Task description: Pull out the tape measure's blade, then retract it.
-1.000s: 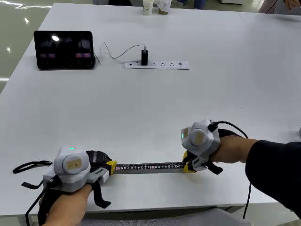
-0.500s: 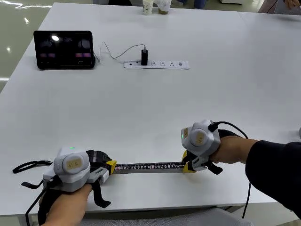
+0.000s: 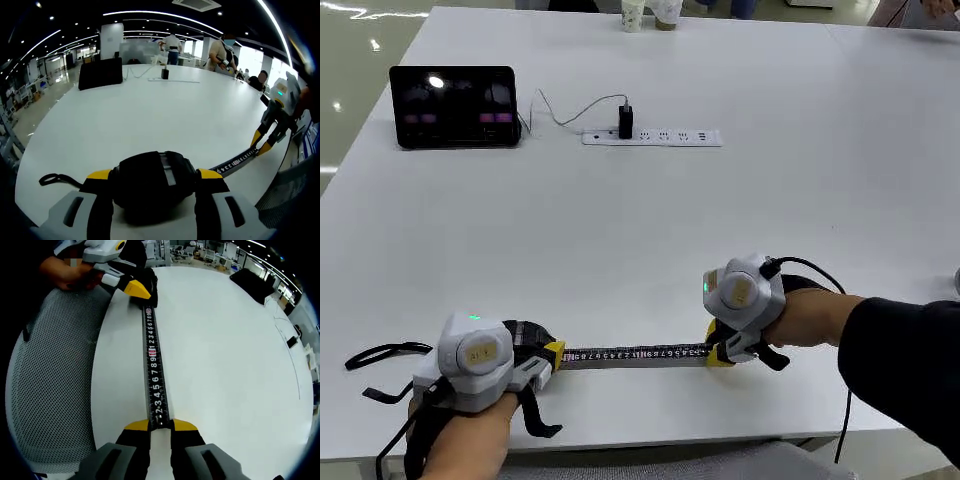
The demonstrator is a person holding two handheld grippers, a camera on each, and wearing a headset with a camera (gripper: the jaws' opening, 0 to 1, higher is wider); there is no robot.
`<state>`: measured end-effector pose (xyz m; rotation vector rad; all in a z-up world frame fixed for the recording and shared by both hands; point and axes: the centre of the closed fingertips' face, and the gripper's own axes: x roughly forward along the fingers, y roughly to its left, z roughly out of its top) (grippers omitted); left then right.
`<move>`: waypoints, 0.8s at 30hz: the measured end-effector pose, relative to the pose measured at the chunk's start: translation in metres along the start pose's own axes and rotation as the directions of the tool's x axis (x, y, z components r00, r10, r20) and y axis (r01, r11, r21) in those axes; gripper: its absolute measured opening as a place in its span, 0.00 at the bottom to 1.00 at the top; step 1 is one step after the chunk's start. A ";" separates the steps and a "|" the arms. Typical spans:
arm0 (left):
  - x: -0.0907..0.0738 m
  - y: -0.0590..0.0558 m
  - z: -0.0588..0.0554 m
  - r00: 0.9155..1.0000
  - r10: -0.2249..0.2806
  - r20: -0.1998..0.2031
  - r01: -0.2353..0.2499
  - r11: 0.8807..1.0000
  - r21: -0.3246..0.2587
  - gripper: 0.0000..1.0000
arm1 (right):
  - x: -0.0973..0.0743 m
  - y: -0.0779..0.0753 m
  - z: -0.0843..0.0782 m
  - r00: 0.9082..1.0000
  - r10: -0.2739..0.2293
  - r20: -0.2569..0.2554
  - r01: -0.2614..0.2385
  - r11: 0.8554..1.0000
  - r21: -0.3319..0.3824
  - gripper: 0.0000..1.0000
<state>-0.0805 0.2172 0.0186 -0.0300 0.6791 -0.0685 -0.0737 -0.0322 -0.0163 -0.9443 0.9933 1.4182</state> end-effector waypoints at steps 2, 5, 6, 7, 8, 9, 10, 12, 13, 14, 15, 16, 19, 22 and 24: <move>0.001 0.000 0.000 1.000 -0.001 -0.005 0.001 1.000 -0.002 0.60 | 0.000 0.000 0.000 1.000 -0.002 -0.006 0.002 1.000 -0.005 0.11; 0.000 0.000 -0.001 1.000 -0.004 -0.007 0.004 1.000 -0.006 0.60 | -0.001 0.000 -0.001 1.000 -0.002 0.005 0.002 1.000 0.010 0.11; 0.000 0.000 -0.001 1.000 -0.004 -0.008 0.004 1.000 -0.006 0.60 | 0.000 0.000 0.000 1.000 -0.003 0.007 0.003 1.000 0.011 0.11; 0.000 0.001 -0.001 1.000 -0.001 -0.010 0.000 1.000 -0.005 0.60 | -0.001 -0.001 0.000 1.000 -0.004 0.008 0.004 1.000 0.014 0.11; 0.001 0.000 -0.001 1.000 -0.001 -0.011 0.001 1.000 -0.005 0.59 | 0.000 0.000 0.000 1.000 -0.006 0.011 0.005 1.000 0.028 0.11; 0.001 0.000 -0.001 1.000 0.001 -0.012 -0.001 1.000 -0.001 0.59 | 0.000 0.000 0.001 1.000 -0.006 0.007 0.006 0.999 0.034 0.11; 0.001 0.000 -0.001 1.000 0.001 -0.011 -0.001 1.000 -0.002 0.60 | 0.000 0.000 0.002 1.000 -0.007 0.003 0.007 0.999 0.031 0.11; 0.001 0.001 -0.001 1.000 0.001 -0.010 -0.001 1.000 -0.001 0.60 | 0.001 0.000 0.003 1.000 -0.009 -0.007 0.009 1.000 0.021 0.11; 0.001 0.000 -0.001 1.000 0.001 -0.010 -0.001 1.000 0.000 0.60 | 0.001 0.000 0.003 1.000 -0.009 -0.010 0.009 1.000 0.018 0.11; 0.001 0.000 -0.001 1.000 0.000 -0.010 0.000 1.000 0.000 0.60 | 0.001 0.000 0.004 1.000 -0.008 -0.011 0.008 1.000 0.015 0.12; 0.001 0.001 -0.001 1.000 0.000 -0.010 0.000 1.000 0.000 0.60 | 0.001 0.000 0.004 1.000 -0.007 -0.009 0.007 1.000 0.017 0.12; 0.001 0.001 -0.001 1.000 -0.001 -0.009 0.001 1.000 -0.001 0.60 | 0.001 0.000 0.004 1.000 -0.006 -0.007 0.006 1.000 0.018 0.12; 0.001 0.000 -0.001 1.000 -0.005 -0.007 0.005 1.000 -0.001 0.60 | 0.001 0.000 0.006 1.000 -0.004 0.002 0.004 0.999 0.032 0.12; 0.001 0.000 -0.001 1.000 -0.007 -0.006 0.007 1.000 0.000 0.60 | 0.002 -0.001 0.007 1.000 -0.005 0.003 0.005 1.000 0.027 0.12; 0.001 0.000 0.000 1.000 -0.007 -0.006 0.007 1.000 0.001 0.60 | 0.002 -0.001 0.008 1.000 -0.006 0.002 0.006 1.000 0.026 0.12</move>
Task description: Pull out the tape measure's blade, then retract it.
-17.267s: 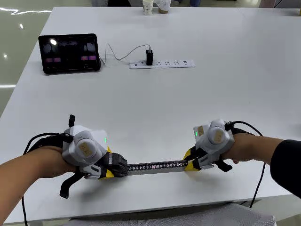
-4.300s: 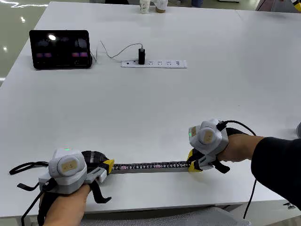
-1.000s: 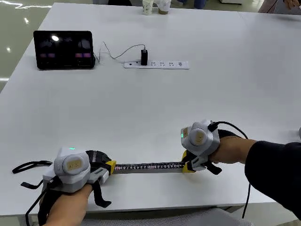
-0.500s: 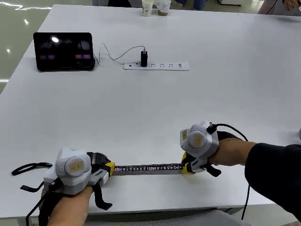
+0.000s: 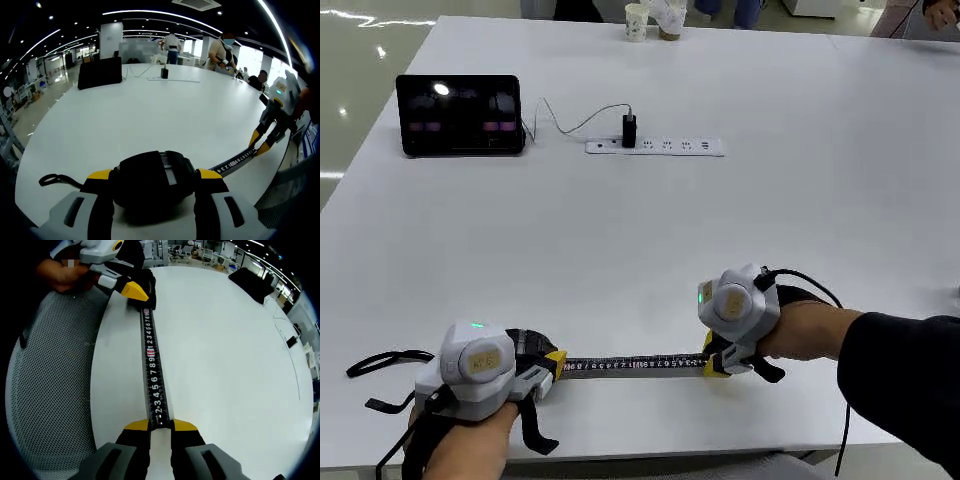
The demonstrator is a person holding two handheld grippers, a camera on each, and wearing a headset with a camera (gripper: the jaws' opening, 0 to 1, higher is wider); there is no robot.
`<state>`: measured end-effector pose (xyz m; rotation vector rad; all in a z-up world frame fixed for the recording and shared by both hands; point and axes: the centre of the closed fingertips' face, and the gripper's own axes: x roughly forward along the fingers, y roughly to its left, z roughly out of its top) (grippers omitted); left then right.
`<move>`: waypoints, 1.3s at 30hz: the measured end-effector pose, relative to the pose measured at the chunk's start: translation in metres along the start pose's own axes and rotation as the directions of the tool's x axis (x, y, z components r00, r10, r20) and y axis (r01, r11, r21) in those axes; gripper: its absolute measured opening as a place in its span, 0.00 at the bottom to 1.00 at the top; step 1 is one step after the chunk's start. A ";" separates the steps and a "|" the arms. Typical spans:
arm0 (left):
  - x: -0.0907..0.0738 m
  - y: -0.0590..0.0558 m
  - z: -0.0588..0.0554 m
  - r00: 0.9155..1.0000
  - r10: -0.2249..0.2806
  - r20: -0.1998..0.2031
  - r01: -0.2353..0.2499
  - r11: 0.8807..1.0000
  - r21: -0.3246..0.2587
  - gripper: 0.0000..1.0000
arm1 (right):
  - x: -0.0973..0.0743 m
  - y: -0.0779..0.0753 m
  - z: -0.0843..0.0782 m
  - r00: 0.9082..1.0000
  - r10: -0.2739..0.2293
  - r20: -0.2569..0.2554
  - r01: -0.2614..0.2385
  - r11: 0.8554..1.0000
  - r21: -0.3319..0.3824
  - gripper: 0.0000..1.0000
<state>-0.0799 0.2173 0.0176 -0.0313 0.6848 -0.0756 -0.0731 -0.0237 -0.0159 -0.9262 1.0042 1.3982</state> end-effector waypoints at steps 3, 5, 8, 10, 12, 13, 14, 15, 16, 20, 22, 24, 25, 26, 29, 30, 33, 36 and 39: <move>0.000 0.000 0.000 1.000 -0.002 0.001 0.002 1.000 0.000 0.60 | 0.000 0.000 0.001 1.000 0.000 0.000 0.000 1.000 -0.001 0.12; 0.000 0.000 0.000 1.000 -0.002 0.002 0.002 1.000 0.000 0.60 | 0.001 0.000 0.002 1.000 0.001 0.001 -0.001 1.000 0.000 0.12; -0.001 0.000 0.000 1.000 -0.003 0.001 0.003 1.000 0.001 0.60 | 0.001 0.000 0.003 1.000 0.000 0.001 0.000 1.000 -0.005 0.12; -0.001 0.000 0.000 1.000 -0.003 0.001 0.003 1.000 0.003 0.60 | 0.001 0.000 0.004 1.000 0.000 0.002 0.000 1.000 -0.002 0.12; -0.001 0.000 0.001 1.000 -0.002 0.002 0.002 1.000 0.004 0.60 | 0.002 0.000 0.005 1.000 -0.001 0.004 0.001 1.000 -0.003 0.12; -0.001 0.000 0.001 1.000 -0.002 0.002 0.002 1.000 0.004 0.60 | 0.002 0.001 0.005 1.000 -0.002 0.005 0.002 1.000 -0.005 0.12; -0.001 0.000 0.001 1.000 -0.002 0.002 0.002 1.000 0.004 0.60 | 0.002 0.001 0.006 1.000 -0.002 0.006 0.002 1.000 -0.007 0.12; -0.001 0.000 0.001 1.000 -0.002 0.002 0.002 1.000 0.004 0.60 | 0.003 0.001 0.007 1.000 -0.001 0.007 0.002 1.000 -0.009 0.12; -0.001 0.000 0.001 1.000 -0.002 0.002 0.002 1.000 0.004 0.60 | 0.003 0.001 0.007 1.000 -0.002 0.007 0.002 1.000 -0.009 0.12; -0.001 0.000 0.000 1.000 -0.002 0.002 0.002 1.000 0.005 0.60 | 0.003 0.001 0.009 1.000 0.000 0.010 0.000 1.000 -0.016 0.12; -0.001 -0.001 0.001 1.000 -0.002 0.002 0.002 1.000 0.005 0.60 | 0.004 0.001 0.010 1.000 0.001 0.012 -0.001 1.000 -0.018 0.12; -0.001 -0.001 0.001 1.000 -0.002 0.002 0.002 1.000 0.005 0.60 | 0.004 0.001 0.010 1.000 0.003 0.014 -0.003 1.000 -0.019 0.12; -0.001 -0.001 0.000 1.000 -0.001 0.002 0.001 1.000 0.005 0.60 | 0.004 0.001 0.011 1.000 0.004 0.016 -0.004 1.000 -0.023 0.12; -0.001 -0.001 0.000 1.000 -0.001 0.001 0.001 1.000 0.005 0.60 | 0.004 0.001 0.011 1.000 0.005 0.016 -0.005 1.000 -0.029 0.12; -0.001 -0.001 0.000 1.000 -0.001 0.002 0.001 1.000 0.005 0.60 | 0.004 0.002 0.012 1.000 0.008 0.020 -0.008 0.999 -0.037 0.12; -0.002 -0.001 0.001 1.000 -0.001 0.002 0.001 1.000 0.006 0.60 | 0.004 0.002 0.012 1.000 0.009 0.021 -0.008 0.999 -0.038 0.12; -0.002 -0.001 0.001 1.000 -0.001 0.003 0.001 1.000 0.006 0.60 | 0.005 0.002 0.013 1.000 0.008 0.022 -0.007 0.999 -0.043 0.12; -0.002 -0.001 0.001 1.000 -0.001 0.002 0.001 1.000 0.007 0.60 | 0.005 0.002 0.013 1.000 0.006 0.021 -0.005 0.999 -0.045 0.12; -0.002 -0.001 0.001 1.000 -0.001 0.001 0.001 1.000 0.007 0.60 | 0.006 0.002 0.014 1.000 0.001 0.020 0.000 0.999 -0.047 0.12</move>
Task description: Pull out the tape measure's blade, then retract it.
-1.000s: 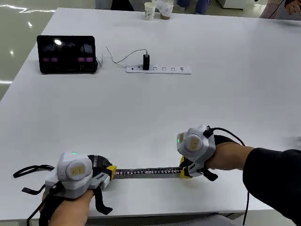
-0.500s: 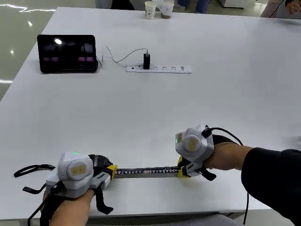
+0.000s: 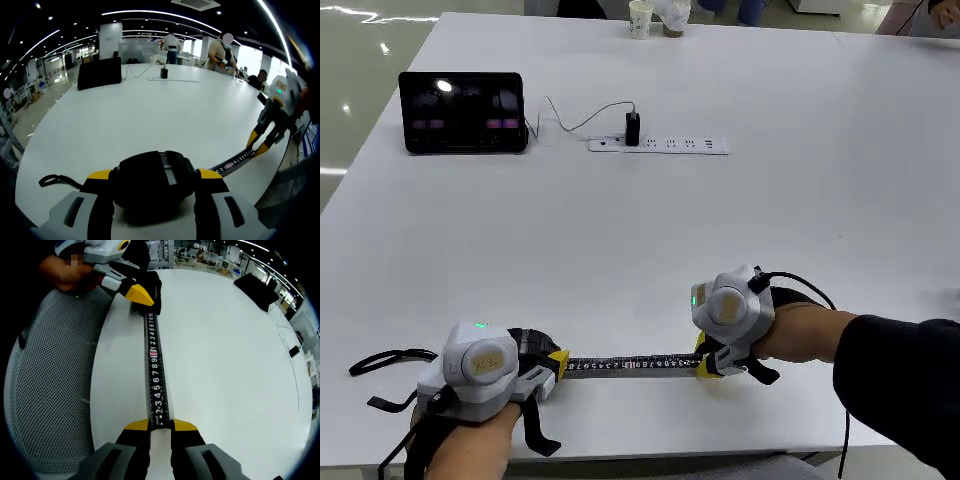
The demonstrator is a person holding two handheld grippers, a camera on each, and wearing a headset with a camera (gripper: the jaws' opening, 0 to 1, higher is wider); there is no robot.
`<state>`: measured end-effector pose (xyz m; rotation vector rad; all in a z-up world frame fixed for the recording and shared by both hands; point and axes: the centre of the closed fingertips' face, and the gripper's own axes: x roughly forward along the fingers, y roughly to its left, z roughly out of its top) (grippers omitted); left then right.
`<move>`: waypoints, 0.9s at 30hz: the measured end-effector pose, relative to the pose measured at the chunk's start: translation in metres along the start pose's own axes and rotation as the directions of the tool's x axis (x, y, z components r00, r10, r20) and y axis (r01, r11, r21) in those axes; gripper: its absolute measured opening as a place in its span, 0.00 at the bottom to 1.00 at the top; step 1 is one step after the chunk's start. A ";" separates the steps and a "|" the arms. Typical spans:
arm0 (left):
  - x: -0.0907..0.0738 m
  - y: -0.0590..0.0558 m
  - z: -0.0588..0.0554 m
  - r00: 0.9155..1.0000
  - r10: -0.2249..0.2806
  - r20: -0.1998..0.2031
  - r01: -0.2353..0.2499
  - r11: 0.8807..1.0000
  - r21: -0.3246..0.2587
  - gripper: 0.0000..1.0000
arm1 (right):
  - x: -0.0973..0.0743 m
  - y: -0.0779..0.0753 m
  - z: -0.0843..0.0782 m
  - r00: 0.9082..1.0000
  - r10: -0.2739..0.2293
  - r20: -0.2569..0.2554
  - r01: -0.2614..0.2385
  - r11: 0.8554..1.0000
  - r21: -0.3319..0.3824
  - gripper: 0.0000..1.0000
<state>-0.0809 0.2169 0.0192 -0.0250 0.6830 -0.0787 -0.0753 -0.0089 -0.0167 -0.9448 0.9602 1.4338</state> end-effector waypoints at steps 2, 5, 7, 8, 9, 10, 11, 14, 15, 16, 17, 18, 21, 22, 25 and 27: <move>0.000 0.000 0.000 1.000 0.000 -0.001 0.000 1.000 0.000 0.60 | 0.000 0.001 0.000 1.000 -0.003 -0.007 0.003 1.000 -0.005 0.12; 0.000 0.000 0.000 1.000 0.000 -0.001 0.000 1.000 -0.001 0.60 | 0.000 0.000 0.001 1.000 -0.004 -0.008 0.004 1.000 -0.007 0.12; 0.000 0.000 0.000 1.000 0.000 -0.002 0.000 1.000 -0.001 0.60 | 0.000 0.000 0.001 1.000 -0.003 -0.008 0.003 1.000 -0.006 0.12; 0.000 0.000 0.000 1.000 0.000 -0.002 0.000 1.000 0.000 0.60 | 0.000 0.000 0.001 1.000 -0.003 -0.006 0.003 1.000 -0.003 0.12; 0.000 0.000 0.000 1.000 0.000 -0.003 0.000 1.000 0.000 0.60 | 0.000 0.000 0.001 1.000 -0.002 -0.005 0.002 1.000 0.000 0.12; 0.000 0.000 0.000 1.000 0.000 -0.004 0.000 1.000 0.001 0.59 | 0.000 0.000 0.001 1.000 -0.002 -0.005 0.002 1.000 0.000 0.12; 0.000 -0.001 0.000 1.000 0.000 -0.005 0.000 1.000 0.001 0.59 | 0.000 0.000 0.001 1.000 -0.003 -0.006 0.003 1.000 0.001 0.12; 0.000 0.000 -0.001 1.000 0.000 -0.010 0.000 1.000 0.006 0.59 | -0.001 0.000 0.000 1.000 -0.004 -0.007 0.004 1.000 0.010 0.12; 0.000 0.000 0.000 1.000 -0.001 -0.010 0.001 1.000 0.007 0.59 | 0.000 0.000 0.002 1.000 -0.003 0.006 0.003 1.000 0.025 0.12; 0.000 0.000 0.000 1.000 -0.001 -0.010 0.001 1.000 0.005 0.59 | 0.002 0.001 0.006 1.000 -0.002 0.025 0.001 0.999 0.035 0.12; 0.000 0.000 0.000 1.000 -0.002 -0.009 0.002 1.000 0.004 0.59 | 0.002 0.001 0.006 1.000 -0.005 0.017 0.005 1.000 0.030 0.12; 0.000 0.000 0.000 1.000 -0.003 -0.010 0.003 1.000 0.004 0.59 | 0.003 0.001 0.008 1.000 -0.007 0.016 0.007 1.000 0.028 0.12; 0.000 0.000 -0.001 1.000 -0.003 -0.011 0.003 1.000 0.003 0.59 | 0.005 0.001 0.013 1.000 -0.008 0.020 0.007 1.000 0.017 0.12; 0.000 0.000 -0.001 1.000 -0.003 -0.011 0.003 1.000 0.003 0.59 | 0.005 0.001 0.014 1.000 -0.007 0.025 0.007 1.000 0.017 0.12; 0.000 0.000 -0.001 1.000 -0.004 -0.011 0.004 1.000 0.002 0.59 | 0.006 0.001 0.018 0.999 -0.007 0.035 0.006 1.000 0.023 0.12; 0.000 0.000 -0.001 1.000 -0.004 -0.011 0.004 1.000 0.002 0.59 | 0.007 0.000 0.019 0.999 -0.006 0.040 0.005 1.000 0.024 0.12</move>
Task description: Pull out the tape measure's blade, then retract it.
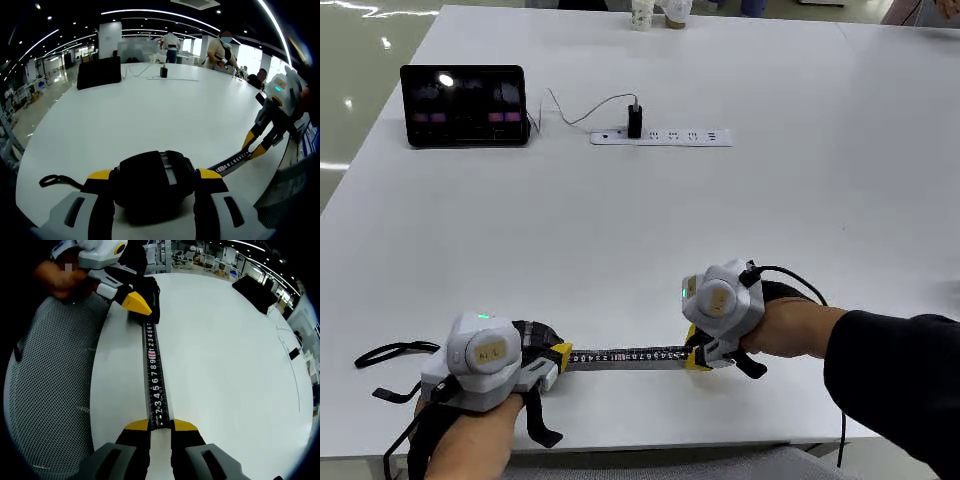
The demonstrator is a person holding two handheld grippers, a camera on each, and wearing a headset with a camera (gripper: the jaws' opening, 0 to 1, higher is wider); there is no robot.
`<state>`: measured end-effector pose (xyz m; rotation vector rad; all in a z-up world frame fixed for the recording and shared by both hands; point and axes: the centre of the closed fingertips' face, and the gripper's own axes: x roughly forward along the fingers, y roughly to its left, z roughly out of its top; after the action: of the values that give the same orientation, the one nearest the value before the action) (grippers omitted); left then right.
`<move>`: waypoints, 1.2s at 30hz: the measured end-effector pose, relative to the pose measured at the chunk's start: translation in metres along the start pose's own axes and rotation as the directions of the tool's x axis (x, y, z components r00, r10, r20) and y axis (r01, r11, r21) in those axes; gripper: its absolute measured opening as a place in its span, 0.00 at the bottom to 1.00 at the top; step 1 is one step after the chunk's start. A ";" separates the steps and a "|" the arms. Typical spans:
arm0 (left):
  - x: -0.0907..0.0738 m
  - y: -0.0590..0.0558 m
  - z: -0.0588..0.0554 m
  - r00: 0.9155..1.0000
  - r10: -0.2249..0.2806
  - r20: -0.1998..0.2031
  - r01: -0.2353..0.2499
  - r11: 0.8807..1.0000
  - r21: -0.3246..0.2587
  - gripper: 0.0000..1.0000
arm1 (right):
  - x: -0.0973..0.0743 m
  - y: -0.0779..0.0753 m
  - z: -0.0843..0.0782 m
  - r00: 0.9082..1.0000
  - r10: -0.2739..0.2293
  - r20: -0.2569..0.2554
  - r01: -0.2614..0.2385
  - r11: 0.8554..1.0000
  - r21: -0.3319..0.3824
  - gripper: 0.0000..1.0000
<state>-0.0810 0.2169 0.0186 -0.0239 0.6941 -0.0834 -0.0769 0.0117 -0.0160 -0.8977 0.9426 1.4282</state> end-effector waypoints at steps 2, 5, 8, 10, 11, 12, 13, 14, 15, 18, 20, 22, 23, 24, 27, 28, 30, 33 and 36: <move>0.000 0.000 0.000 1.000 0.000 0.000 0.000 1.000 0.000 0.59 | 0.001 0.000 0.002 1.000 0.002 0.004 -0.002 1.000 -0.001 0.12; 0.000 0.000 0.000 1.000 0.000 0.001 0.000 1.000 0.000 0.59 | 0.002 0.001 0.005 1.000 0.005 0.007 -0.005 1.000 -0.003 0.12; 0.000 0.000 0.000 1.000 -0.001 0.001 0.001 1.000 0.000 0.59 | 0.002 0.000 0.006 1.000 0.006 0.007 -0.006 1.000 -0.006 0.12; 0.000 0.000 0.000 1.000 -0.001 0.001 0.001 1.000 0.001 0.59 | 0.002 0.000 0.007 1.000 0.007 0.008 -0.007 1.000 -0.004 0.12; 0.000 0.000 0.000 1.000 -0.001 0.001 0.001 1.000 0.000 0.59 | 0.003 0.000 0.008 1.000 0.007 0.009 -0.007 1.000 -0.002 0.12; 0.000 0.000 0.000 1.000 -0.001 0.002 0.001 1.000 0.000 0.59 | 0.003 0.000 0.009 1.000 0.007 0.010 -0.007 1.000 0.000 0.12; 0.000 0.000 0.000 1.000 -0.002 0.002 0.002 1.000 -0.001 0.59 | 0.003 0.000 0.009 1.000 0.006 0.012 -0.006 1.000 0.002 0.12; 0.000 0.000 0.000 1.000 -0.003 0.001 0.003 1.000 -0.001 0.59 | 0.004 0.000 0.010 1.000 0.006 0.013 -0.006 1.000 0.002 0.12; 0.000 0.001 0.000 1.000 -0.003 0.001 0.003 1.000 -0.001 0.59 | 0.004 0.000 0.010 1.000 0.005 0.015 -0.005 1.000 0.001 0.12; 0.000 0.001 0.000 1.000 -0.002 0.000 0.002 1.000 -0.002 0.59 | 0.005 0.000 0.012 1.000 0.005 0.020 -0.005 1.000 0.008 0.12; 0.000 0.000 0.000 1.000 -0.003 0.000 0.003 1.000 -0.003 0.59 | 0.005 0.000 0.013 1.000 0.005 0.021 -0.005 1.000 0.007 0.12; 0.000 0.000 0.000 1.000 -0.003 0.000 0.003 1.000 -0.003 0.59 | 0.006 0.000 0.014 1.000 0.006 0.021 -0.006 1.000 0.007 0.12; 0.000 0.000 0.000 1.000 -0.003 0.001 0.003 1.000 -0.003 0.59 | 0.006 0.000 0.014 1.000 0.006 0.021 -0.006 1.000 0.006 0.12; 0.000 0.000 0.000 1.000 -0.003 0.001 0.003 1.000 -0.003 0.59 | 0.006 0.000 0.015 1.000 0.006 0.022 -0.006 1.000 0.006 0.12; 0.000 0.000 0.000 1.000 -0.005 0.001 0.005 1.000 -0.004 0.59 | 0.007 0.000 0.016 1.000 0.006 0.025 -0.006 1.000 0.008 0.12; 0.000 0.000 0.000 1.000 -0.005 0.001 0.005 1.000 -0.004 0.59 | 0.007 0.000 0.016 1.000 0.006 0.025 -0.006 1.000 0.008 0.12; -0.001 0.000 0.000 1.000 -0.005 0.001 0.005 1.000 -0.007 0.59 | 0.007 0.000 0.017 1.000 0.006 0.027 -0.006 1.000 0.016 0.12; -0.001 0.001 0.000 1.000 -0.006 0.000 0.006 1.000 -0.007 0.59 | 0.008 0.000 0.019 1.000 0.006 0.030 -0.007 1.000 0.020 0.12; 0.000 0.001 0.000 1.000 -0.006 0.000 0.006 1.000 -0.002 0.59 | 0.008 -0.001 0.020 1.000 0.005 0.030 -0.006 1.000 0.021 0.12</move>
<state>-0.0813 0.2177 0.0187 -0.0280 0.6943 -0.0885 -0.0768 0.0329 -0.0161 -0.8564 0.9364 1.4303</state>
